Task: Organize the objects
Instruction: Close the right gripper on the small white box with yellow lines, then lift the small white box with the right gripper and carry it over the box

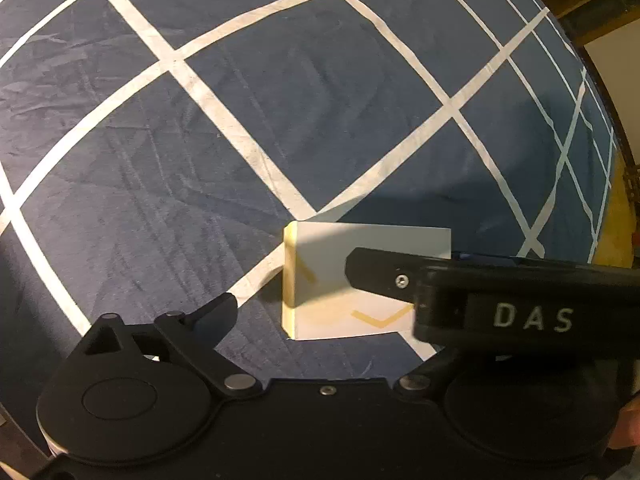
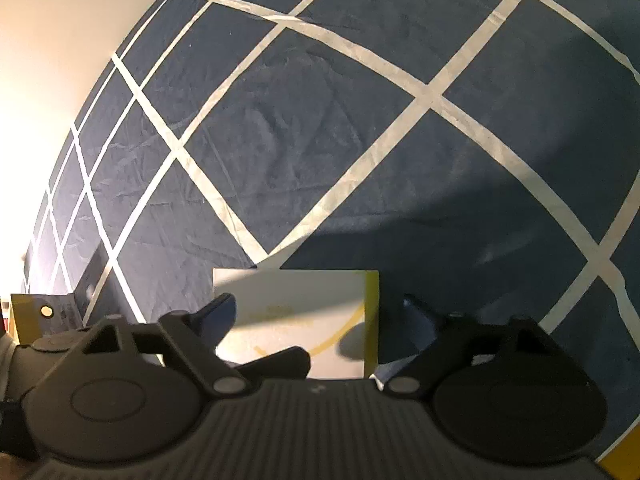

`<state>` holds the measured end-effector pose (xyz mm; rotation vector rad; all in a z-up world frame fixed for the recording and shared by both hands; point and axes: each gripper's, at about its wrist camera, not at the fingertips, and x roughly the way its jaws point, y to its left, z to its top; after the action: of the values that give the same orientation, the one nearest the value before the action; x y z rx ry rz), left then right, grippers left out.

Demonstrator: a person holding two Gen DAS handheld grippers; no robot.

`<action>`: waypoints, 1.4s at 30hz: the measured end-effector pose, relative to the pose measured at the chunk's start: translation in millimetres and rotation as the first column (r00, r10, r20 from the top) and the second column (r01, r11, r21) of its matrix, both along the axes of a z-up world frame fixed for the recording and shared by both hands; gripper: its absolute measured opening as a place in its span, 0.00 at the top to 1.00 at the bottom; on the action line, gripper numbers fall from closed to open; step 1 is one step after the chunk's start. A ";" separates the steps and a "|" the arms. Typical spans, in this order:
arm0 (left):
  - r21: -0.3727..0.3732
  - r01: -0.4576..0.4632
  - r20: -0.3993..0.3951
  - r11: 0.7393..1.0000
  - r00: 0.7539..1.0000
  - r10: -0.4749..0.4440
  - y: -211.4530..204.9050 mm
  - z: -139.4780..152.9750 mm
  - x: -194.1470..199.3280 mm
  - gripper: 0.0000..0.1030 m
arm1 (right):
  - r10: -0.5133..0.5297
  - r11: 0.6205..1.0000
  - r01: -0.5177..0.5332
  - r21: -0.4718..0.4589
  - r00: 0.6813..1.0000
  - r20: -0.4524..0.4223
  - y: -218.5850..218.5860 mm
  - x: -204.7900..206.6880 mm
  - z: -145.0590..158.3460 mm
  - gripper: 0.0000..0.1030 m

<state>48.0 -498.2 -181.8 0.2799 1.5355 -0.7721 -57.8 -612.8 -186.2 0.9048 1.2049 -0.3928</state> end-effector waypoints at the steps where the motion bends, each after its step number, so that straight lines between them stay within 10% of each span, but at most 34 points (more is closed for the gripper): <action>1: 0.001 -0.001 -0.007 1.000 1.000 0.001 -1.0 -1.5 -0.6 0.11 | 0.006 1.000 -0.006 0.001 1.000 0.001 0.3 0.6 -0.4 0.19; 11: -0.027 0.002 -0.044 1.000 0.999 -0.003 -3.5 -2.8 0.2 0.30 | 0.020 1.000 -0.020 0.003 1.000 -0.013 -1.4 4.6 -2.3 0.32; 42: -0.055 -0.130 0.068 0.990 0.989 0.133 51.4 60.2 -4.8 0.32 | 0.156 0.987 -0.152 -0.053 0.984 0.090 42.7 25.0 53.1 0.34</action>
<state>43.2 -446.8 -121.6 0.1656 1.4496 -0.6880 -32.7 -570.1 -133.0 0.7766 1.1666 -0.2501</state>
